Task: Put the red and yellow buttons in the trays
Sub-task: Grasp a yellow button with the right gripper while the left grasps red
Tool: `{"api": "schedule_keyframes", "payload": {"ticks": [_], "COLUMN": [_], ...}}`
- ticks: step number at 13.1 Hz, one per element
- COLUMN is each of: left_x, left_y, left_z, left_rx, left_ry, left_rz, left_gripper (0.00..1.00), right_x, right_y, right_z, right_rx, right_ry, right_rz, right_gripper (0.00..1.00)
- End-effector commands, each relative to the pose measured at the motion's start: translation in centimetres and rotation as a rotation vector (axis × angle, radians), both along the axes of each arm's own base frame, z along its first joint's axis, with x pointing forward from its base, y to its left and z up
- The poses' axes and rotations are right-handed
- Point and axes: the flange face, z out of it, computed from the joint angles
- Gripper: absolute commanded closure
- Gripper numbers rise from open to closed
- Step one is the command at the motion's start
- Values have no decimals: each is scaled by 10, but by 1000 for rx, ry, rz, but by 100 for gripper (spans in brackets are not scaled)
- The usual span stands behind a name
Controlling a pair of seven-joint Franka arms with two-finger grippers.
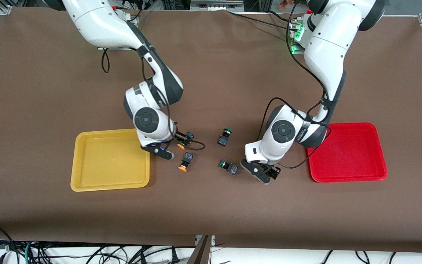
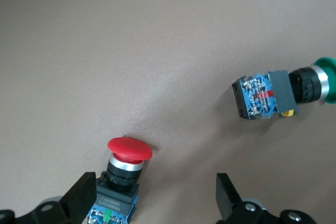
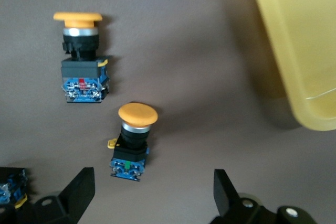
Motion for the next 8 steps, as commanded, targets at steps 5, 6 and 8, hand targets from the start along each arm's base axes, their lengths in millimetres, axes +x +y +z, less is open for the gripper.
{"api": "schedule_keyframes", "payload": {"ticks": [5, 6, 8], "left_x": [10, 7, 0], "left_y": [21, 26, 28], "left_z": [-29, -40, -47], "left_rx": [54, 59, 67], "left_ry": [-9, 11, 31], "left_rz": [-145, -144, -147], "left_gripper": [0, 0, 14], "right_x": [-11, -12, -12], "right_y": [29, 32, 32], "right_z": [-53, -58, -62], "right_rx": [12, 14, 15], "right_ry": [-34, -39, -40], "right_rz": [-99, -103, -104], "right_gripper": [0, 0, 11]}}
